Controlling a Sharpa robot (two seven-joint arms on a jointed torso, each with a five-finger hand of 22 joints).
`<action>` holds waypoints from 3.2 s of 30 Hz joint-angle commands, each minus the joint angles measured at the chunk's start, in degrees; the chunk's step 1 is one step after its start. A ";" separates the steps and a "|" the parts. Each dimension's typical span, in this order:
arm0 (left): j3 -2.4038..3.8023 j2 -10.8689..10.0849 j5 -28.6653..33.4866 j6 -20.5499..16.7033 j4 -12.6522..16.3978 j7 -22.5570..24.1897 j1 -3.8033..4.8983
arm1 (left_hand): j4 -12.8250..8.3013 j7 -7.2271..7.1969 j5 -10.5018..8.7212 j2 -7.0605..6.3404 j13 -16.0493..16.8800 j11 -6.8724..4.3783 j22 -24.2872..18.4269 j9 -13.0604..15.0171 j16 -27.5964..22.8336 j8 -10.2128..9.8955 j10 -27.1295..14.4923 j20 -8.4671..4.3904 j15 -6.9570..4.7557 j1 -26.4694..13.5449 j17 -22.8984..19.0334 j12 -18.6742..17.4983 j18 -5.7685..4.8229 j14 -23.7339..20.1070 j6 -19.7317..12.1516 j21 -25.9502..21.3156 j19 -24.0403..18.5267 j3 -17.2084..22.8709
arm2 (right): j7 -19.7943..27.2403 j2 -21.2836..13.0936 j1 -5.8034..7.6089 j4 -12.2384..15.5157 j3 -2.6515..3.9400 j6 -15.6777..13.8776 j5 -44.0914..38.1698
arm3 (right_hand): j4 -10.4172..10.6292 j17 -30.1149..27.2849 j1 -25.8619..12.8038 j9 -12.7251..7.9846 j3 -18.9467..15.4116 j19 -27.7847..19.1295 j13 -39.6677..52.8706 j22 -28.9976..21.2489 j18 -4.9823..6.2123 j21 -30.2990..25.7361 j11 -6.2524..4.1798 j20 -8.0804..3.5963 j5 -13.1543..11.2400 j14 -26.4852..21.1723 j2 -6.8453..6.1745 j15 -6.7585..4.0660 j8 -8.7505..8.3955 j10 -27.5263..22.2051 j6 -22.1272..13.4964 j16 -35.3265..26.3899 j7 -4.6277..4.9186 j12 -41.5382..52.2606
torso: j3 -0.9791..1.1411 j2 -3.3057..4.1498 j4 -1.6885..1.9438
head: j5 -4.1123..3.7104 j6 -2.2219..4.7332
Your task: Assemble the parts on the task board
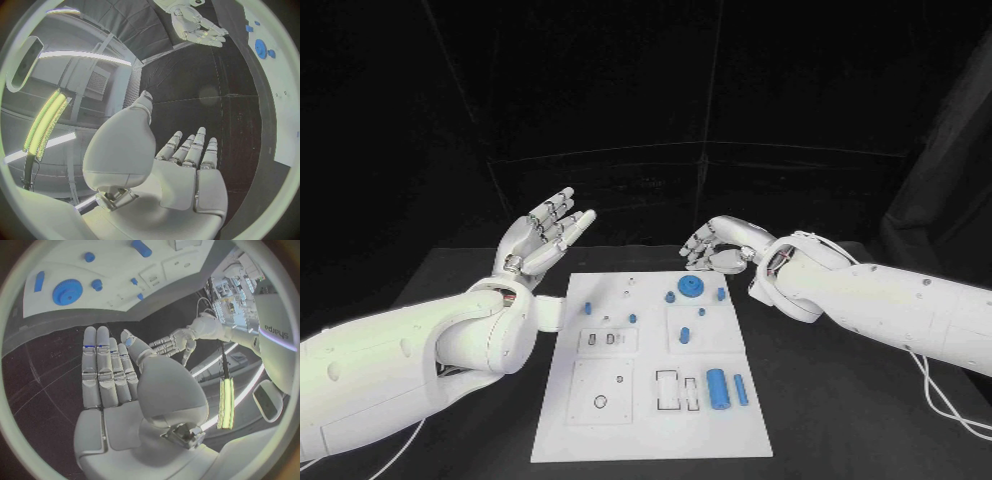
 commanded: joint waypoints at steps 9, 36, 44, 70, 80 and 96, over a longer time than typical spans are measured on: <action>0.05 -0.34 -1.12 2.14 1.95 0.53 0.11 | -0.04 5.86 0.10 0.16 0.03 0.14 0.09 0.04 0.30 0.18 0.24 0.25 0.22 0.47 0.07 0.33 -0.26 0.48 0.46 0.28 0.37 0.20 | -11.45 4.89 0.57 -3.75 0.12 8.14 -21.38 | 0.17 6.46 -3.12 -0.17 1.78 6.49 0.07 5.18 1.06 10.30 -1.24 -2.47 -1.60 9.87 -3.09 -2.22 -3.55 -0.05 1.50 8.41 -1.44 -2.33 | -0.73 2.46 1.12 | -0.99 0.73; 0.06 -0.84 0.62 3.99 2.91 -0.21 0.14 | -1.33 7.80 0.05 4.14 0.67 2.28 0.84 0.32 2.28 0.57 6.37 0.54 2.31 2.28 0.73 1.27 -2.47 5.77 4.01 1.69 3.90 2.30 | -10.60 6.65 0.82 -3.43 0.12 14.06 -23.84 | 1.12 16.30 -4.49 -0.11 5.62 5.63 0.11 10.06 1.13 19.06 -1.15 -2.24 -1.24 8.38 -3.46 -2.31 -3.59 -0.65 1.37 22.05 -1.46 -2.04 | -1.05 4.50 1.58 | -0.99 -0.06; 0.06 -0.67 1.56 6.45 2.77 0.24 0.15 | -4.08 8.57 0.04 6.85 2.01 3.05 4.92 1.13 7.06 2.48 19.96 0.30 1.94 3.38 2.48 5.01 -1.94 19.15 11.72 9.72 23.37 2.50 | -10.63 7.80 0.82 -4.61 0.12 14.41 -23.87 | 1.34 17.68 -4.64 -0.12 7.60 5.07 0.07 10.98 1.12 20.67 -1.05 -2.17 -1.61 7.66 -3.37 -2.20 -3.61 -0.58 1.62 24.07 -1.27 -2.23 | -1.03 4.54 1.58 | -0.95 -0.39; 0.06 -0.52 1.75 7.89 2.32 -0.07 0.17 | -5.80 8.69 0.03 7.86 1.98 2.79 5.25 1.25 7.29 3.36 24.20 0.18 1.47 3.34 2.19 6.25 -1.59 21.29 14.58 11.13 28.49 2.10 | -10.77 9.24 0.81 -6.71 0.11 16.51 -24.43 | 2.24 19.88 -4.95 0.02 12.83 3.92 0.07 12.80 1.18 23.92 -1.15 -2.12 -1.21 6.61 -3.62 -2.22 -3.29 0.35 3.86 27.74 -1.23 -2.17 | -1.08 4.73 1.47 | -0.34 -1.64; 0.07 -0.50 1.75 7.11 2.21 0.30 0.18 | -6.24 8.67 0.03 7.96 1.89 2.80 5.16 1.23 7.12 3.44 23.91 0.19 1.50 3.50 2.07 6.14 -1.58 21.31 14.73 11.08 28.77 2.09 | -10.29 9.74 0.81 -7.38 0.10 15.54 -24.48 | 3.42 24.15 -4.99 0.06 15.81 3.59 0.14 13.78 1.21 25.76 -1.45 -2.19 -3.92 7.00 -3.34 -2.42 -3.23 1.74 5.04 32.21 -1.51 -2.02 | -1.13 4.80 1.42 | -0.23 -1.97; 0.07 -0.51 1.75 6.81 1.95 0.39 0.23 | -6.55 8.66 0.03 8.00 1.86 2.81 5.08 1.22 6.98 3.49 23.81 0.19 1.52 3.60 1.97 6.09 -1.59 21.27 14.83 11.04 28.95 2.08 | -11.03 10.43 0.79 -8.12 0.10 16.36 -24.65 | 4.52 27.51 -5.40 0.04 17.45 3.25 0.14 14.58 1.21 27.27 -1.61 -2.23 -5.50 7.08 -4.54 -2.46 -3.33 2.41 5.62 35.77 -1.64 -2.13 | -1.24 4.76 1.38 | -0.32 -2.05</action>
